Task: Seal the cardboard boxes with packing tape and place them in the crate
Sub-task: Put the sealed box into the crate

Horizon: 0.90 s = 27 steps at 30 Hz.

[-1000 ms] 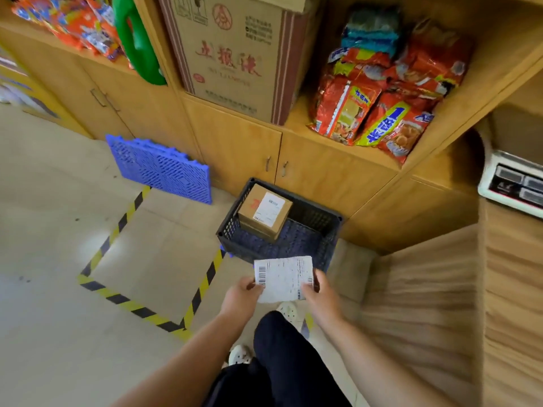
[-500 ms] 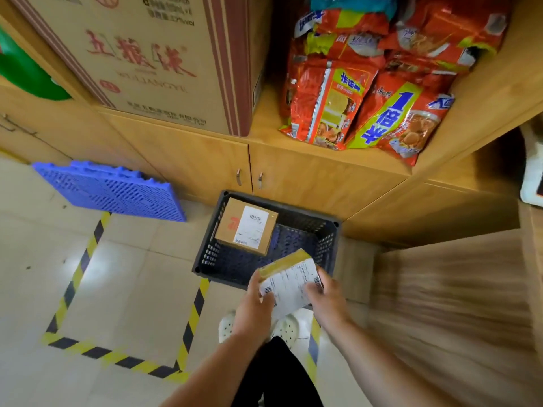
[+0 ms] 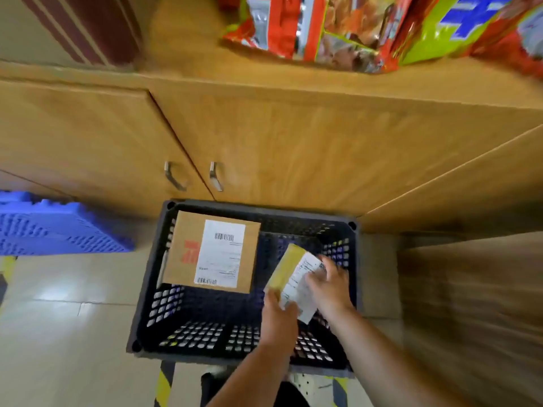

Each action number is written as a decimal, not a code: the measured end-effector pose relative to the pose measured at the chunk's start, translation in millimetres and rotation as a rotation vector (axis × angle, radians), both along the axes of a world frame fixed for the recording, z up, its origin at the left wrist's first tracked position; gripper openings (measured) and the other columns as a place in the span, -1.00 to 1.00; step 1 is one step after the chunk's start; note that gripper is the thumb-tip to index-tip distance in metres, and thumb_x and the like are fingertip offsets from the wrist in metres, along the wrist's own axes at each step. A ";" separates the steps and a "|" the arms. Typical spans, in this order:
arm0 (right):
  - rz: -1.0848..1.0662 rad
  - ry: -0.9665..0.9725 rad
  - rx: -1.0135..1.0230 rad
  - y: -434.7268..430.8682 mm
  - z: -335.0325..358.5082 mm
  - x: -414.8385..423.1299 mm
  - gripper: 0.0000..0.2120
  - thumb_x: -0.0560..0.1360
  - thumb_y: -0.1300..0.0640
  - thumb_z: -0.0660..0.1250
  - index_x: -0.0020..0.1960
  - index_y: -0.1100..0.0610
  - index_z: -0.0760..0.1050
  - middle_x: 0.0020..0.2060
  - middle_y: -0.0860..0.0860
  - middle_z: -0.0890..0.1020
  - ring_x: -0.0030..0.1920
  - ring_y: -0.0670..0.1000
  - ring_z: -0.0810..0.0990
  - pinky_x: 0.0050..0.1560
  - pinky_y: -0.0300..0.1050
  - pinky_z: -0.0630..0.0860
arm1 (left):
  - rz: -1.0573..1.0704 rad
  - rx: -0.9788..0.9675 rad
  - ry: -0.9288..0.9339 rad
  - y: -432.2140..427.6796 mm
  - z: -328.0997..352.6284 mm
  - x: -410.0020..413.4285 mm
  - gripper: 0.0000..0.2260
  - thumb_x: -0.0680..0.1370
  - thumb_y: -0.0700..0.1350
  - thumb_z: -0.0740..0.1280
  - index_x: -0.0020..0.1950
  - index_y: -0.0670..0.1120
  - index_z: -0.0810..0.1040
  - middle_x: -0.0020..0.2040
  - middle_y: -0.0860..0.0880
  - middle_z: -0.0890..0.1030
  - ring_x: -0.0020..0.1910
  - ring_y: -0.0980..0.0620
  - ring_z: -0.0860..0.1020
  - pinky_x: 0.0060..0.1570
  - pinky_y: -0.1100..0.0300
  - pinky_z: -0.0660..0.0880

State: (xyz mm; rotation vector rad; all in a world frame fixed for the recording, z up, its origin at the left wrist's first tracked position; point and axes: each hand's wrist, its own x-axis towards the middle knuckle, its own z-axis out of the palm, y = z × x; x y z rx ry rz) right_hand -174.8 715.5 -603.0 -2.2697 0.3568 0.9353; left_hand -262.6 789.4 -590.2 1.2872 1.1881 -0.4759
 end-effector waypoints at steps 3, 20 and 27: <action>0.001 0.015 0.036 2.2 -58.5 8.2 -0.43 0.53 0.10 0.27 0.49 -0.05 0.20 0.35 0.12 0.34 0.24 0.10 0.46 0.20 -0.11 0.43 | 0.131 -0.078 0.010 -5.3 -65.3 9.9 -0.60 0.59 -0.19 0.18 0.42 -0.02 0.22 -0.02 0.02 0.52 -0.07 0.03 0.51 -0.11 0.13 0.47; 0.054 -0.009 0.306 45.2 -223.0 36.6 -0.42 0.55 0.24 0.25 0.48 -0.12 0.20 0.37 -0.01 0.21 0.27 -0.02 0.34 0.21 -0.21 0.34 | 0.690 -0.047 0.150 4.1 -245.9 44.5 -0.69 0.61 -0.18 0.18 0.33 -0.23 0.44 0.22 -0.27 0.54 0.16 -0.25 0.53 0.22 -0.15 0.45; 0.059 0.013 0.391 52.0 -226.0 27.6 -0.27 0.56 0.34 0.18 0.55 -0.08 -0.09 0.47 -0.01 0.28 0.43 0.00 0.31 0.42 -0.01 0.29 | 0.814 -0.200 0.006 8.9 -261.6 46.5 -0.70 0.60 -0.21 0.21 0.33 -0.13 0.47 0.19 -0.23 0.58 0.07 -0.12 0.58 0.06 0.02 0.49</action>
